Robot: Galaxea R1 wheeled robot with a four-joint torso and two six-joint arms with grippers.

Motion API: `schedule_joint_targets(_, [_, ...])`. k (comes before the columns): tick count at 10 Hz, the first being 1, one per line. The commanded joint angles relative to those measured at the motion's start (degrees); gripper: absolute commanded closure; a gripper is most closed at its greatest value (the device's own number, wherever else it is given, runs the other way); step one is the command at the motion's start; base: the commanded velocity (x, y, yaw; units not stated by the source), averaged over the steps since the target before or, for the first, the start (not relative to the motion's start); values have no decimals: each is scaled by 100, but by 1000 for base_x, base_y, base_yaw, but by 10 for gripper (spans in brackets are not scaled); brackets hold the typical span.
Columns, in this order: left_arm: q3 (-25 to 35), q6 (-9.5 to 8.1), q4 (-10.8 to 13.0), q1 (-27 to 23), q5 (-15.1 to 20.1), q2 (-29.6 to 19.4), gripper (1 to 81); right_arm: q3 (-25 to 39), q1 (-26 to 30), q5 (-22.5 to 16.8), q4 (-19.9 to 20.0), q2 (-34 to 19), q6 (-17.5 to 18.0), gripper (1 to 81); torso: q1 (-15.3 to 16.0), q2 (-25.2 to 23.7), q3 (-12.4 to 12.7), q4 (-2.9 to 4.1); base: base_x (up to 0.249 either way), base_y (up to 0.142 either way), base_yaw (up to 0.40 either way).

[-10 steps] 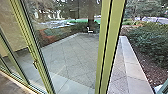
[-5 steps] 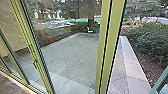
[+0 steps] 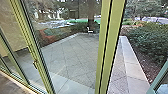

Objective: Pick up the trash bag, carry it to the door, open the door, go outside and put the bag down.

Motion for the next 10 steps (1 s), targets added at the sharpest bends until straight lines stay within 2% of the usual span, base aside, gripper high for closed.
schedule_joint_targets(1, [17, 9, -16, -111, 484, -51, 811, 491, 1401, -1832, 1989, -393, -1288, 10, 0, 0, 0, 0, 0, 0, 0])
schedule_joint_targets(2, [17, 9, -7, -120, 484, -42, 811, 675, 1393, -2176, 2438, -429, -1352, 10, 0, 0, 0, 0, 0, 0, 0])
schedule_joint_targets(3, [43, 0, -7, -146, 484, -34, 811, 1094, 1323, -2685, 3165, -516, -1352, 10, 0, 0, 0, 0, 0, 0, 0])
schedule_joint_targets(5, [26, 9, -7, -146, 484, -16, 811, 1785, 726, -2743, 4115, -772, -1326, 10, 0, 0, 0, 0, 0, 0, 0])
schedule_joint_targets(6, [17, 26, 2, -146, 475, -25, 811, 2255, 218, -2632, 4402, -807, -1317, 10, 0, 0, 0, 0, 0, 0, 0])
schedule_joint_targets(8, [17, 35, 2, -146, 466, -34, 811, 3051, -803, -1865, 4493, -825, -1212, 10, 0, 0, 0, 0, 0, 0, 0])
schedule_joint_targets(10, [17, 35, 2, -146, 440, -42, 811, 3402, -2038, -790, 4545, -617, -852, 10, 0, 0, 0, 0, 0, 0, 0])
